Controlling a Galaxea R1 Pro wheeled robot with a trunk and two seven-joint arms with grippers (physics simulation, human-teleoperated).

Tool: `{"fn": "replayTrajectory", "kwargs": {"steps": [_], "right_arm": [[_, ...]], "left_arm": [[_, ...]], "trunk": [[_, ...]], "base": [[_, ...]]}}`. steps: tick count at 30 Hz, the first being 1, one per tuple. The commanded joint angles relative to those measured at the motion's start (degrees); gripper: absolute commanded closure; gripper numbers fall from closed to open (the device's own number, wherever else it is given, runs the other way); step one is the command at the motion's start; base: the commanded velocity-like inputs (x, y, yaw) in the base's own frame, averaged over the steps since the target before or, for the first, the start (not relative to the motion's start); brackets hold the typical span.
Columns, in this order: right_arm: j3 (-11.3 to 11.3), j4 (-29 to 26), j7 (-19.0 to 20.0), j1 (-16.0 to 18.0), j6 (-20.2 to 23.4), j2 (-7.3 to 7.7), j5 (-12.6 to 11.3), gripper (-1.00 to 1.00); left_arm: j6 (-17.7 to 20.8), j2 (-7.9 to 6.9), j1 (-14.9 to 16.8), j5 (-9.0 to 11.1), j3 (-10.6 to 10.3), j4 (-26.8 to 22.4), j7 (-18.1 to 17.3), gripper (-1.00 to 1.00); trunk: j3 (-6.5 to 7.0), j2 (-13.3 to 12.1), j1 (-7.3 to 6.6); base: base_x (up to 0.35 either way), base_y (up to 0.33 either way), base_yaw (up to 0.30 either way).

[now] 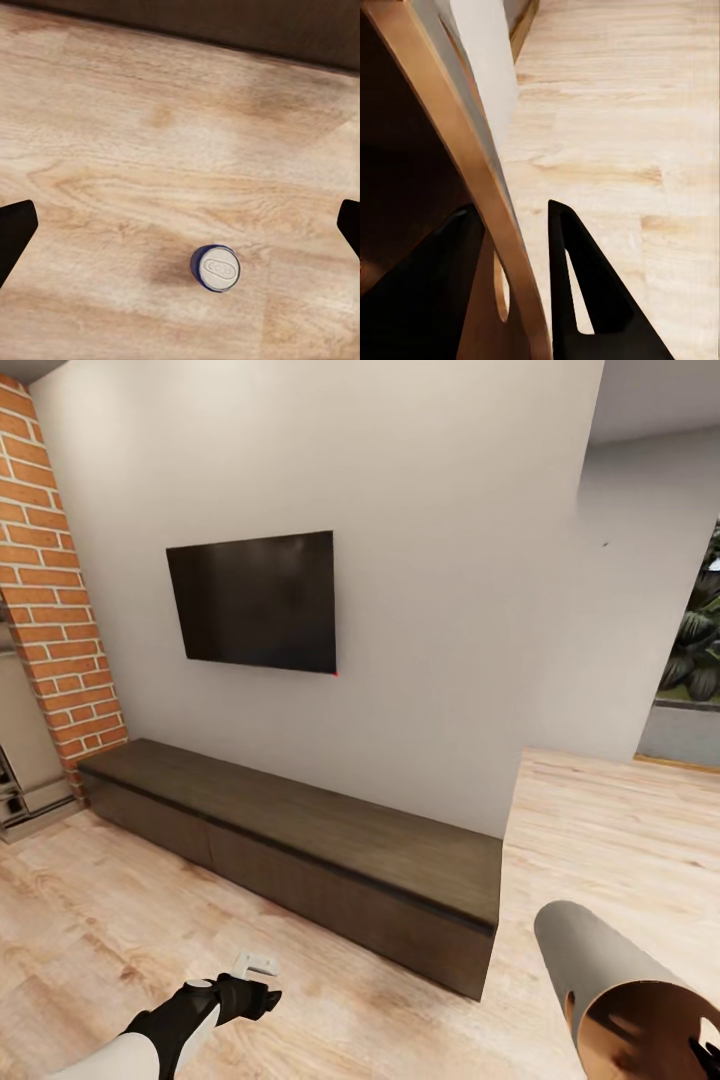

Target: Put the three can of soda from the living room inside the tash can in the kitchen.

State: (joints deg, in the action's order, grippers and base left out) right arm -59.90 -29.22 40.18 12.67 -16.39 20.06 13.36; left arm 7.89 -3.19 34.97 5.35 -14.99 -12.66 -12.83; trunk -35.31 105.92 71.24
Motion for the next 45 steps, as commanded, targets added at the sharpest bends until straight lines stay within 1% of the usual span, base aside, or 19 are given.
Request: {"fn": "replayTrajectory", "kwargs": {"steps": [1, 2, 3, 7, 10, 12, 14, 15, 18, 21, 22, 23, 25, 26, 27, 32, 39, 41, 45], "right_arm": [[0.4, -1.6, 1.2, 0.0, 1.5, -0.02, 0.0, 1.0], [0.4, -5.2, 2.7, 0.0, 5.6, -0.05, 0.0, 1.0], [0.6, -12.9, 5.0, 0.1, 13.8, -0.16, 0.0, 1.0], [0.9, -20.8, 6.3, 0.5, 20.9, -0.36, -0.1, 1.0], [1.5, -23.8, 6.7, 0.7, 24.2, -0.41, -0.1, 1.0], [3.3, -27.0, 6.9, 1.6, 27.3, -0.44, -0.1, 1.0], [5.6, -29.3, 6.8, 4.4, 29.8, -0.65, -0.1, 1.0], [6.1, -29.6, 6.7, 5.3, 30.4, -0.74, -0.1, 1.0], [7.6, -30.3, 6.4, 7.8, 31.9, -1.01, -0.1, 1.0], [9.7, -30.6, 4.1, 10.3, 32.7, -1.33, 0.0, 1.0], [10.7, -30.6, 1.6, 11.1, 32.8, -1.43, 0.0, 1.0], [13.4, -30.3, -3.9, 12.0, 32.3, -1.59, -0.1, 1.0], [15.5, -30.0, -7.7, 12.2, 31.2, -1.77, -0.1, 1.0], [16.7, -29.9, -10.6, 12.4, 29.9, -2.55, -0.1, 1.0], [16.9, -29.8, -11.4, 12.4, 29.5, -2.86, -0.1, 1.0], [17.9, -29.7, -14.6, 12.5, 28.0, -3.93, -0.1, 1.0], [18.4, -29.6, -15.3, 12.5, 27.7, -4.2, -0.1, 1.0], [19.4, -28.9, -15.4, 12.6, 27.7, -4.29, -0.1, 1.0], [20.3, -28.3, -15.4, 12.6, 27.6, -4.35, -0.1, 1.0]], "left_arm": [[-0.1, 0.01, 0.0, 0.0, 0.0, 0.0, 0.0, -1.0], [-0.1, 0.06, 0.0, 0.0, 0.0, 0.0, 0.0, -1.0], [-0.2, 0.19, 0.0, 0.0, 0.0, 0.0, 0.0, -1.0], [-0.2, 0.25, 0.0, 0.0, 0.0, 0.0, 0.0, -1.0], [-0.3, 0.27, 0.0, 0.0, 0.0, -0.1, 0.0, -1.0], [-0.3, 0.28, 0.0, 0.0, 0.0, -0.1, 0.1, -1.0], [-0.3, 0.28, 0.0, 0.0, 0.0, -0.2, 0.1, -1.0], [-0.3, 0.28, 0.0, 0.0, 0.0, -0.2, 0.1, -1.0], [-0.3, 0.3, 0.0, 0.0, 0.0, -0.2, 0.1, -1.0], [-0.3, 0.41, 0.0, 0.0, 0.0, -0.3, 0.1, -1.0], [-0.3, 0.52, 0.0, 0.0, 0.0, -0.3, 0.1, -1.0], [-0.3, 0.64, 0.0, 0.0, 0.0, -0.3, 0.1, -1.0], [-0.4, 0.73, 0.0, 0.0, 0.0, -0.3, 0.1, -1.0], [-0.4, 0.8, 0.0, 0.0, 0.0, -0.3, 0.1, -1.0], [-0.4, 0.8, 0.0, -0.1, 0.0, -0.3, 0.1, -1.0], [-0.5, 0.81, 0.0, 0.0, 0.0, -0.3, 0.2, -1.0], [-0.4, 0.84, 0.0, 0.0, 0.1, -0.2, 0.2, -1.0], [-0.4, 0.82, 0.0, 0.0, 0.2, -0.1, 0.2, -1.0], [-0.4, 0.82, 0.0, 0.1, 0.2, -0.1, 0.2, -1.0]], "trunk": [[-0.18, 0.4, 0.23], [-0.36, 0.8, 0.44], [-0.54, 1.2, 0.66], [-1.26, 2.8, 1.54], [-1.8, 4.0, 2.2], [-2.16, 4.8, 2.64], [-2.52, 5.6, 3.08], [-2.7, 6.0, 3.3], [-3.24, 7.2, 3.96], [-3.78, 8.4, 4.62], [-3.95, 8.8, 4.84], [-4.13, 9.2, 5.06], [-4.49, 10.0, 5.5], [-4.67, 10.4, 5.72], [-4.85, 10.8, 5.94], [-5.75, 12.9, 7.03], [-7.01, 15.7, 8.57], [-7.37, 16.5, 9.01], [-8.08, 18.1, 9.89]], "base": [[0.0, 0.0, 0.0], [0.0, 0.0, 0.0], [0.0, 0.0, 0.0], [0.0, 0.0, 0.0], [0.0, 0.0, 0.0], [0.0, 0.0, 0.0], [0.0, 0.0, 0.0], [0.0, 0.0, 0.0], [0.0, 0.0, 0.0], [0.0, 0.0, 0.0], [0.0, 0.0, 0.0], [0.0, 0.0, 0.0], [0.0, 0.0, 0.0], [0.0, 0.0, 0.0], [0.0, 0.0, 0.0], [0.0, 0.0, 0.0], [0.0, 0.0, 0.0], [0.0, 0.0, 0.0], [0.0, 0.0, 0.0]]}}
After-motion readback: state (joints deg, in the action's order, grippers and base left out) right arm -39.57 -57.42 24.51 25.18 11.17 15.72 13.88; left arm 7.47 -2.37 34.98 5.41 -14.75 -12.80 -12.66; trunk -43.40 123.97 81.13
